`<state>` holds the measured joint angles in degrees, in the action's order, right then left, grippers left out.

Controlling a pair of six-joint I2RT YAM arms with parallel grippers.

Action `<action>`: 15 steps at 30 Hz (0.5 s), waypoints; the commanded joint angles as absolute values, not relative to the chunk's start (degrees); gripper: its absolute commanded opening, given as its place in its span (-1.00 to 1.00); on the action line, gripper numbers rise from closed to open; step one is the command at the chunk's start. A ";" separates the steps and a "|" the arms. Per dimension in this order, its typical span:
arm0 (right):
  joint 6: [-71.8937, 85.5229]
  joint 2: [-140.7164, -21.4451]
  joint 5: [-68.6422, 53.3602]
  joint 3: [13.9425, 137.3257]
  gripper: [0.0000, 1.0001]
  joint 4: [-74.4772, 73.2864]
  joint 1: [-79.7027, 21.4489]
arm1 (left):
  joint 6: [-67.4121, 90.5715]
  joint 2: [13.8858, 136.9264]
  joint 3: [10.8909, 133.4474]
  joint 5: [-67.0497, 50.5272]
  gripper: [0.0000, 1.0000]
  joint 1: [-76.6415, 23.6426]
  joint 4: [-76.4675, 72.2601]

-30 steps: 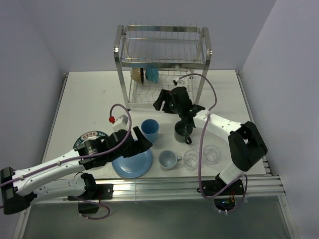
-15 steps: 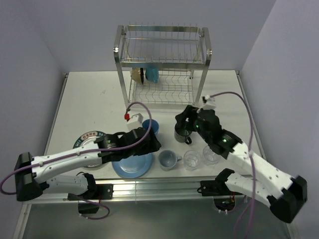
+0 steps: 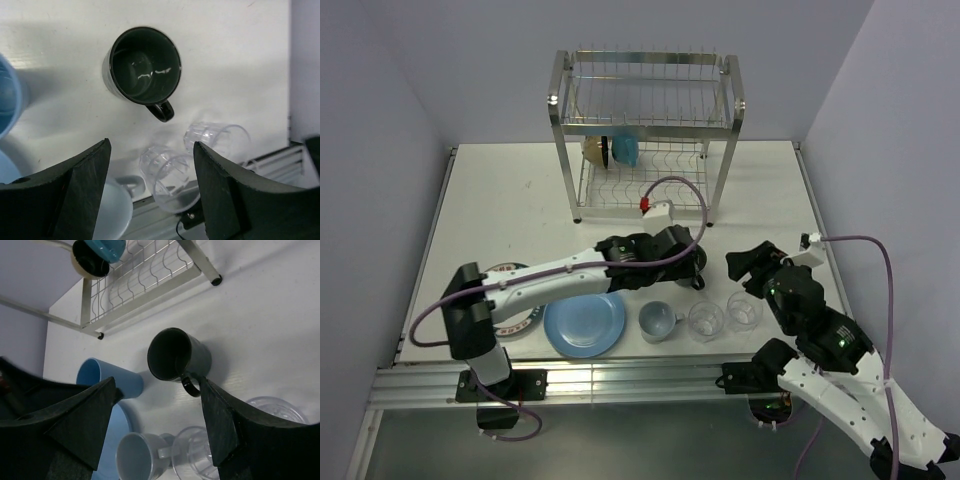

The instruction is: Load the mixed dishes into the dish rack

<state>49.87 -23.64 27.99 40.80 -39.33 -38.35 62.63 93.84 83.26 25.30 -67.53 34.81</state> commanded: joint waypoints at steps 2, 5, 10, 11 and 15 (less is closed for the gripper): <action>51.33 -18.74 33.04 42.88 0.52 -47.01 -38.06 | 61.96 102.11 87.80 24.09 0.43 -67.15 36.04; 50.71 -15.05 35.50 44.38 0.51 -50.35 -38.06 | 62.66 104.93 88.15 22.94 0.36 -65.92 34.55; 49.83 -10.29 36.38 46.49 0.50 -51.59 -38.14 | 63.11 107.13 87.63 20.66 0.34 -63.11 31.91; 49.83 -9.94 36.39 46.67 0.50 -51.68 -38.14 | 63.02 107.40 87.80 20.31 0.34 -62.58 31.64; 49.31 -9.93 36.12 46.76 0.50 -51.50 -38.14 | 62.58 108.37 88.86 19.60 0.35 -62.05 31.12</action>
